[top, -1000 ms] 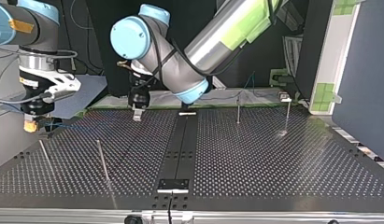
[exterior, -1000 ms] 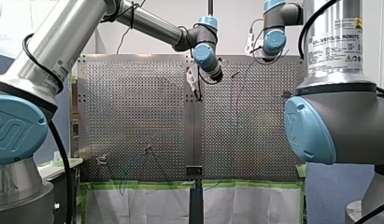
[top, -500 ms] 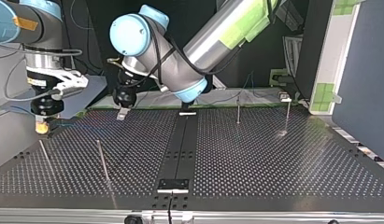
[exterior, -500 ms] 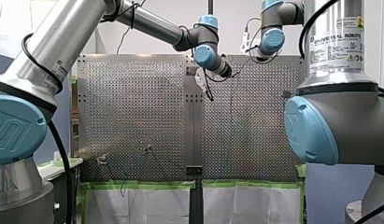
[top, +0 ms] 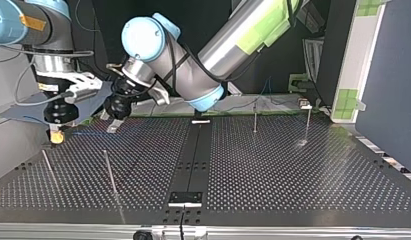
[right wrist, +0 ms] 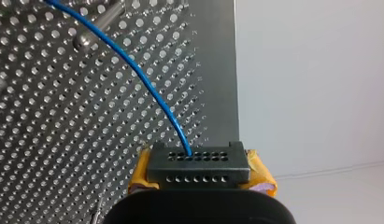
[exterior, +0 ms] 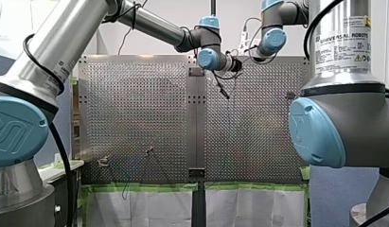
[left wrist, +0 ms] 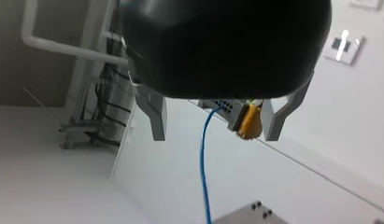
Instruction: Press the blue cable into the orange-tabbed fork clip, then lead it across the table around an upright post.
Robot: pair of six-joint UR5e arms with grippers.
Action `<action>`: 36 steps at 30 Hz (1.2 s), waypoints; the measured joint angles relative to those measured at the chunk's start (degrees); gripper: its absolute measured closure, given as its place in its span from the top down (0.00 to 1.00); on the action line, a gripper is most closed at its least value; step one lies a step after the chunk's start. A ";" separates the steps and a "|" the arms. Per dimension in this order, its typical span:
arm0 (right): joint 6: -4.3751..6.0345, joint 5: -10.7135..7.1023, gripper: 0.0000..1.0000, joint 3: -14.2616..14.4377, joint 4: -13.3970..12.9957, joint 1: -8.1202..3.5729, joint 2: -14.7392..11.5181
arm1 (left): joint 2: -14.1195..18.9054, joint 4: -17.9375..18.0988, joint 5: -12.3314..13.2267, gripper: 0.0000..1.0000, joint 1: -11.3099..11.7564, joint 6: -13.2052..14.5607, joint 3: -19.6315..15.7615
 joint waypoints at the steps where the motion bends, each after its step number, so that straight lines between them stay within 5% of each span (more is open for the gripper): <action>1: 0.00 -0.01 0.00 0.00 0.00 0.07 -0.02 | -0.01 0.11 0.70 0.99 0.09 -0.69 0.00; 8: 0.00 -0.03 0.00 0.00 0.00 0.28 -0.19 | -0.56 -0.66 4.00 0.99 0.68 -4.58 -0.01; 16: 0.00 -0.03 0.00 -0.05 0.00 0.36 -0.68 | -2.51 0.91 3.05 0.99 1.79 -8.94 0.01; 27: 0.00 -0.03 0.00 -0.09 0.00 0.68 -0.89 | -2.60 4.27 0.83 0.99 3.13 -8.34 0.03; 36: 0.00 -0.23 0.00 -0.17 -0.07 1.01 -0.89 | -2.61 6.61 3.06 0.99 4.05 -10.45 0.03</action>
